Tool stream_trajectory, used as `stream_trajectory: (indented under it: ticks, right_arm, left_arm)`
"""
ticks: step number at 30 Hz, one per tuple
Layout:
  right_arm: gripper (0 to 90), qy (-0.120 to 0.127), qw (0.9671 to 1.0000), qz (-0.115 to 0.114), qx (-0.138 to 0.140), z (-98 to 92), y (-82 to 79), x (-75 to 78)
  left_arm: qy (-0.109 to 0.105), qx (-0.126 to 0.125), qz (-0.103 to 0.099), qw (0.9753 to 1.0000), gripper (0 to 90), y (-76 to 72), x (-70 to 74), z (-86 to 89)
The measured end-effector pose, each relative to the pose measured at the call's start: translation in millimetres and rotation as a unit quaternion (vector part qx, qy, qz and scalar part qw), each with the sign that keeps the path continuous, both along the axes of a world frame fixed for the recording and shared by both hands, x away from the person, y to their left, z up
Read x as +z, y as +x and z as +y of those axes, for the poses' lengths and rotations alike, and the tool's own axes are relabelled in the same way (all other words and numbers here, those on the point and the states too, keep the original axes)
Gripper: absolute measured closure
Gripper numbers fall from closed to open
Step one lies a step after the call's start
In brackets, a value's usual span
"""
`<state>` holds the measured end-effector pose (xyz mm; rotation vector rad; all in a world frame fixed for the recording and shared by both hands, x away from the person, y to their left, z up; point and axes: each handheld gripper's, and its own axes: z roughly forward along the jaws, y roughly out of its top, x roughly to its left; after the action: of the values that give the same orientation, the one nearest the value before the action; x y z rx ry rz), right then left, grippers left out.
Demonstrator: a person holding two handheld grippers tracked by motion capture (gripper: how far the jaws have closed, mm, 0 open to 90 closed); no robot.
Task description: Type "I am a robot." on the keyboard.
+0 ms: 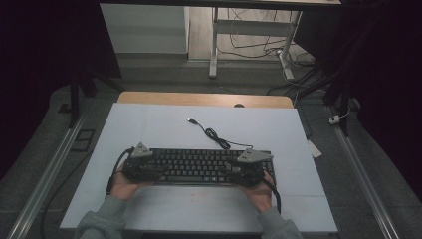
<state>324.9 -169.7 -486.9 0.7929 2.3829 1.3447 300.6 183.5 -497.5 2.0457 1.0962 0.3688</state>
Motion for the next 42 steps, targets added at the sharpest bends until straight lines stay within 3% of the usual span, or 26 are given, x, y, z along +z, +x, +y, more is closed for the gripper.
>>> stream_trajectory:
  ticks: [15,35,42]
  right_arm:
    - [89.4,-0.018,0.9984,0.022,0.050,26.3,1.3,-2.1]
    - [89.6,-0.047,0.9953,0.026,0.080,72.6,7.4,-15.0]
    - [89.6,-0.063,0.9947,0.029,0.076,80.7,10.3,-23.1]
  left_arm:
    - [0.009,-0.005,0.003,0.9999,30.1,0.6,-1.9,-2.1]
    - [0.017,-0.008,0.008,0.9998,29.7,1.4,-4.9,-3.9]
    - [0.022,-0.009,0.009,0.9997,29.4,1.9,-5.9,-4.9]
